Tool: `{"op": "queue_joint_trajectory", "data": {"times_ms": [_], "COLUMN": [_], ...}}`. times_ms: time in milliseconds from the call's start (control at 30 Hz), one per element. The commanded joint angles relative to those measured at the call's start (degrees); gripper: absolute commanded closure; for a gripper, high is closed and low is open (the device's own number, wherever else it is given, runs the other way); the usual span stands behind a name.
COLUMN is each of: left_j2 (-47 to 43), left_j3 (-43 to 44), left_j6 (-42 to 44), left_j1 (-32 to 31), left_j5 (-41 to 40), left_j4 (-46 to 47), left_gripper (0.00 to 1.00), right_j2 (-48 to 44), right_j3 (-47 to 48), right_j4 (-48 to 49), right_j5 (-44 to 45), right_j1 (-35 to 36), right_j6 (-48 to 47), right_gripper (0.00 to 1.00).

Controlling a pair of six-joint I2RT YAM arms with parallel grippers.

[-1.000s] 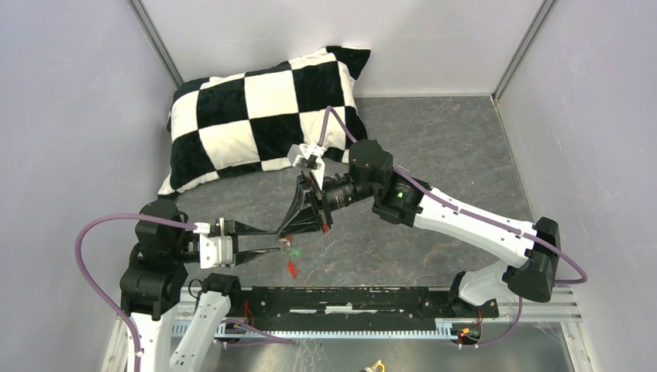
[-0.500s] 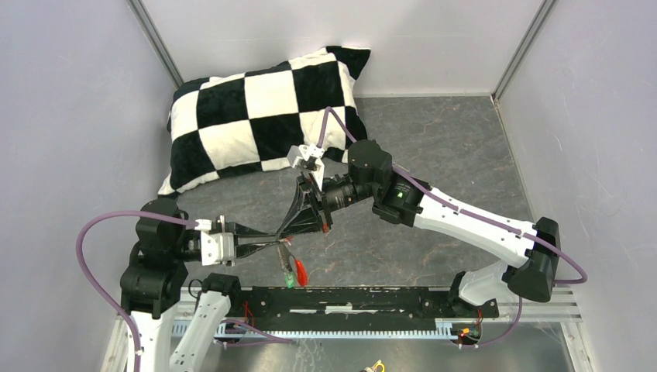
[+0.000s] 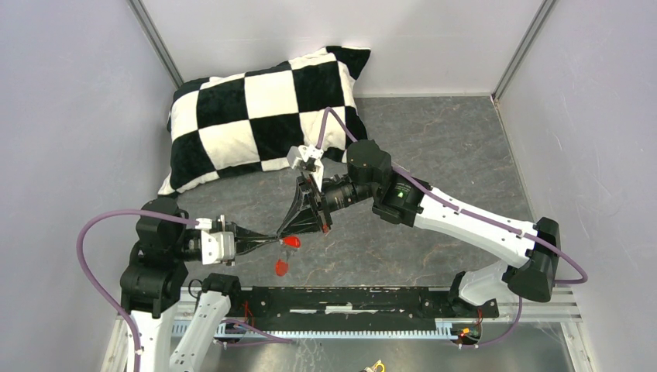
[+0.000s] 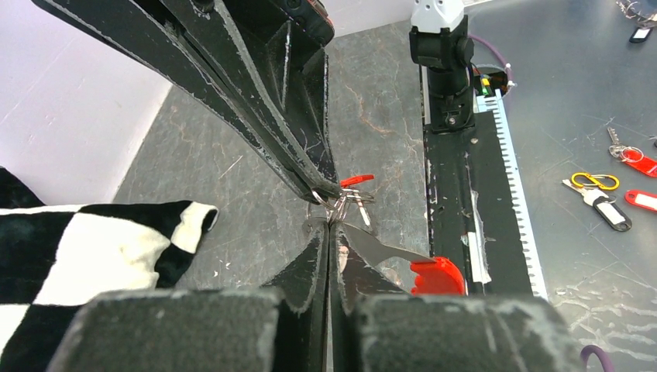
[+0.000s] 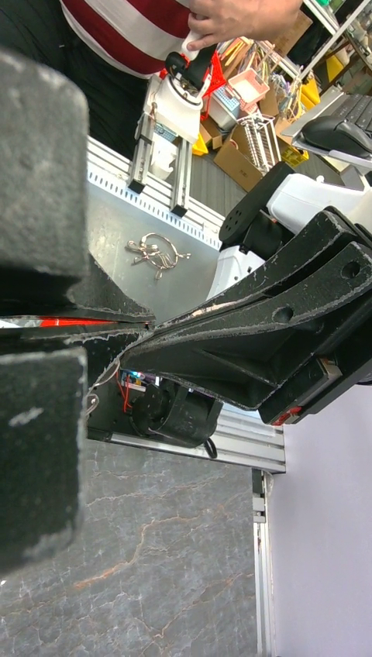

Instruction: Put the keys on the keyring

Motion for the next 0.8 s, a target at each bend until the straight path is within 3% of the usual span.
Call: {"op": "queue_joint_trajectory", "data": {"times_ms": [0,367,767], "left_j2": [0.99,-1.97,-2.33], "left_j3": [1.41,-2.03,-2.22], "left_j6": [-1.43,-19.04,-23.27], "left_j1": [0.04,0.02,0.03], "left_j5": [-0.46,-4.09,-4.17], "left_j4": [-0.25,16.3,19.85], "left_gripper": [0.98,0.98,0.98], "right_j2": [-1.43,-6.67,-8.89], "right_j3": [2.65,-1.8,-4.4], "right_j4": [0.27,-1.2,-3.43], "right_j5": [1.15,4.22,6.24], "right_j1": [0.42,0.37,0.35], "right_j6": [-2.44,-8.97,-11.9], "right_gripper": [1.0,1.0,1.0]}}
